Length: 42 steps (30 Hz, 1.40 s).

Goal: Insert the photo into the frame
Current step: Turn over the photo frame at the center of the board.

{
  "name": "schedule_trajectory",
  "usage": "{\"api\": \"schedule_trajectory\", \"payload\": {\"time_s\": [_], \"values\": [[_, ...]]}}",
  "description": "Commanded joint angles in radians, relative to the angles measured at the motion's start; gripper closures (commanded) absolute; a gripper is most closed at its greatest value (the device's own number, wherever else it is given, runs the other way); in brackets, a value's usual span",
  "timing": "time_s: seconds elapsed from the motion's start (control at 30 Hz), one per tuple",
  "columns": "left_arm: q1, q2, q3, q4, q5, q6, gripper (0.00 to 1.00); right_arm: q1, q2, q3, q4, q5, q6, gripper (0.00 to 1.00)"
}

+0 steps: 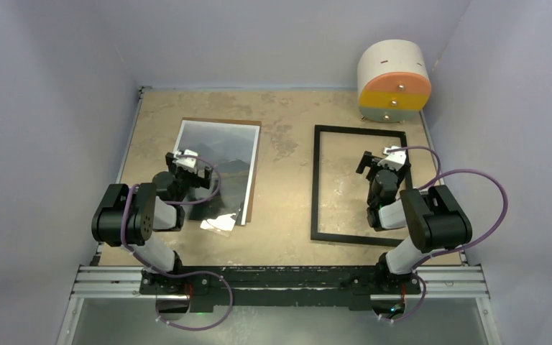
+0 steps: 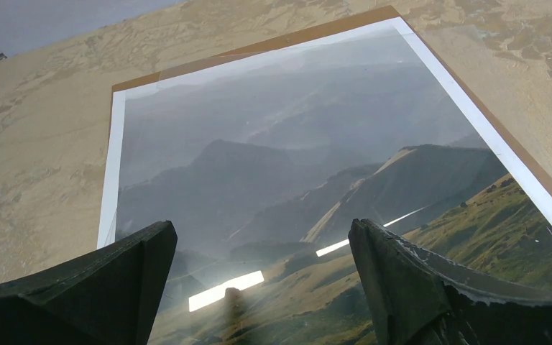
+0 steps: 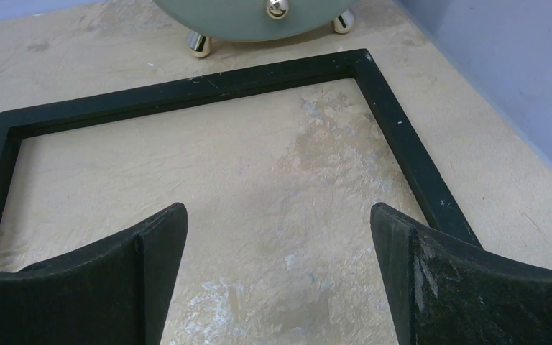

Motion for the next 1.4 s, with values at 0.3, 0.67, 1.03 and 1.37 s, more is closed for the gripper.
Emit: {"api": "schedule_trajectory", "payload": {"time_s": [0.3, 0.67, 1.03, 1.37], "values": [[0.015, -0.023, 0.013, 0.020, 0.061, -0.015, 0.00, 0.004, -0.031, 0.003, 0.011, 0.017, -0.005, 0.01], [0.046, -0.202, 0.341, -0.612, 0.040, -0.032, 0.00, 0.007, -0.185, 0.480, -0.974, 0.098, 0.332, 0.01], [0.061, -0.230, 0.809, -1.313, -0.036, 0.035, 0.00, 0.016, 0.049, 0.732, -1.313, -0.374, 0.498, 0.01], [0.122, -0.123, 0.934, -1.539, -0.030, 0.037, 0.02, 0.344, 0.129, 0.847, -1.465, -0.071, 0.451, 0.04]]}}
